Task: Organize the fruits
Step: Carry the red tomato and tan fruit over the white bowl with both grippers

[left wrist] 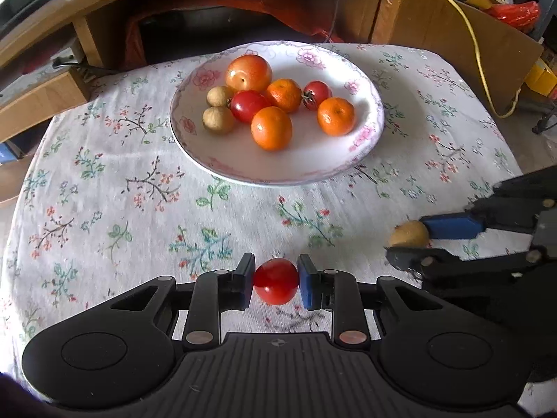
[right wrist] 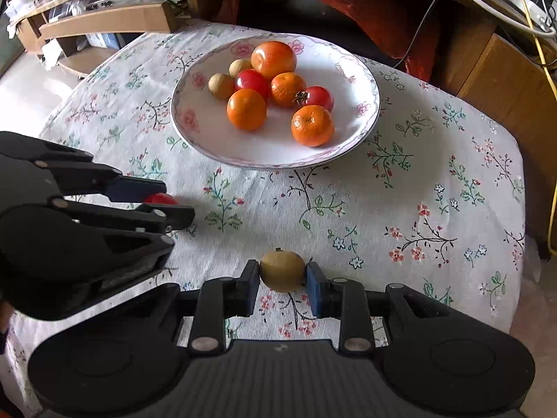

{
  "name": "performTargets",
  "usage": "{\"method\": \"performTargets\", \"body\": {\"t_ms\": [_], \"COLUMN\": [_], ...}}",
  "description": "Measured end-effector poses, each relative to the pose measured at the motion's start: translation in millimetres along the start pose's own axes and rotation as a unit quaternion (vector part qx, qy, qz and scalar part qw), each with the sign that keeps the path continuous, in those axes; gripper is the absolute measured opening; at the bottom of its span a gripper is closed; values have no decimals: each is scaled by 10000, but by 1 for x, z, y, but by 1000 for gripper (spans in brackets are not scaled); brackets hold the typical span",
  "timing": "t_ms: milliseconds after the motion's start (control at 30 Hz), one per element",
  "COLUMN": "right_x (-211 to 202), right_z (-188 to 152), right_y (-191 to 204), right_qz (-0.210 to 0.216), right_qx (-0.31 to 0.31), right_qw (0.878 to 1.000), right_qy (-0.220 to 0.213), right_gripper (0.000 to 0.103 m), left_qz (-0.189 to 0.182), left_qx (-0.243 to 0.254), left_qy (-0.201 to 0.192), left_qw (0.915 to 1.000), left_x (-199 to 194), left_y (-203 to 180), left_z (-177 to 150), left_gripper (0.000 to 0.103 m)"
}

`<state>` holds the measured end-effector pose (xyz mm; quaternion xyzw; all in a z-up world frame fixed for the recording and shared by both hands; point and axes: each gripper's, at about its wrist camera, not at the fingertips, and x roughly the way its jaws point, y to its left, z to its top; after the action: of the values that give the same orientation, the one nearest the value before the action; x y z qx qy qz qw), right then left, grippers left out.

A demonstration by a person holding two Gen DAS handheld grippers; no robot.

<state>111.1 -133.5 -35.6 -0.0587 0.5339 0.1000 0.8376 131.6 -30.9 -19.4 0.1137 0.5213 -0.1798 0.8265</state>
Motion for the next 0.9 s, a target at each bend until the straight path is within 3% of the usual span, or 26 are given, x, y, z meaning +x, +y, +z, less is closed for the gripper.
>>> {"method": "performTargets", "body": {"t_ms": [433, 900], "right_x": [-19, -28], "right_z": [-21, -14], "right_y": [9, 4], "right_qz": [6, -8], "right_qx": [-120, -22], "right_qw": [9999, 9999], "right_qy": [-36, -142], "right_gripper": [30, 30], "left_qz": [11, -126], "left_qx": [42, -90], "left_qy": [13, -233], "left_qw": [10000, 9996], "left_x": [-16, -21], "left_y": [-6, -7], "left_z": [-20, -9], "left_gripper": [34, 34]}}
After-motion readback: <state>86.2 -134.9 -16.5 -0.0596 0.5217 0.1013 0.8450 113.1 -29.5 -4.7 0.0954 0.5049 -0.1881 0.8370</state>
